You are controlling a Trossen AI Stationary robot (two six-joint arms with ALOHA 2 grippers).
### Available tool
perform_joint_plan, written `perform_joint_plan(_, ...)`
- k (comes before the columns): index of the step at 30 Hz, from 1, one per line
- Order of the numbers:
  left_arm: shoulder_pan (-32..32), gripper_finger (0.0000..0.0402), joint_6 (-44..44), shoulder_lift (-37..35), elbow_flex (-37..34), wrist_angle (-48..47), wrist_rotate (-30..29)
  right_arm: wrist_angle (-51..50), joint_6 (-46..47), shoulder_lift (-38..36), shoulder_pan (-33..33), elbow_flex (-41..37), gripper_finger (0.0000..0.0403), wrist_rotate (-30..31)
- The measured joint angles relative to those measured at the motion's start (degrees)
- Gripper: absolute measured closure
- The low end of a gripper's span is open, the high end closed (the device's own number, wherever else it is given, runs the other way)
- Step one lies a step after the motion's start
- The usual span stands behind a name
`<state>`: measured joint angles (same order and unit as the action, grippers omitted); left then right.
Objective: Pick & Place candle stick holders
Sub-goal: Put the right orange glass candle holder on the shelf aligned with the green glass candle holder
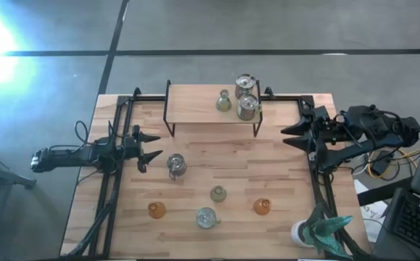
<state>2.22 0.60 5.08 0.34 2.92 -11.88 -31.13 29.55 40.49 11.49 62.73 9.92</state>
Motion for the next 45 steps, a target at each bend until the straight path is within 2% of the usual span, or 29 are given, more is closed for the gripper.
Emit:
perform_joint_plan(6,0.02,0.0128,0.0,0.0,0.0,0.0,0.0,-3.42,6.33,-0.25,0.02,0.03,0.0365,-6.16)
perform_joint_plan(8,0.0,0.0128,0.0,0.0,0.0,0.0,0.0,-3.44,8.78,0.49,0.02,-0.01,0.0384,-8.82)
perform_joint_plan(13,0.01,0.0128,0.0,0.0,0.0,0.0,0.0,-5.25,15.52,3.05,1.21,-0.07,0.0394,-10.99)
perform_joint_plan(21,0.02,0.0128,0.0,0.0,0.0,0.0,0.0,-6.56,25.85,8.54,6.96,-0.12,0.0395,-8.16)
perform_joint_plan(28,0.01,0.0128,0.0,0.0,0.0,0.0,0.0,-6.89,38.99,12.54,18.09,-0.12,0.0395,0.09)
perform_joint_plan(34,0.01,0.0128,0.0,0.0,0.0,0.0,0.0,-13.55,54.2,16.89,29.76,-0.13,0.0395,7.69)
perform_joint_plan(40,0.02,0.0128,-0.02,0.0,0.0,0.0,0.0,-18.78,64.87,21.94,37.09,-0.16,0.0395,9.54)
perform_joint_plan(45,0.0,0.0128,-0.01,0.0,0.0,0.0,0.01,-21.15,67.47,25.77,39.05,-0.17,0.0394,8.93)
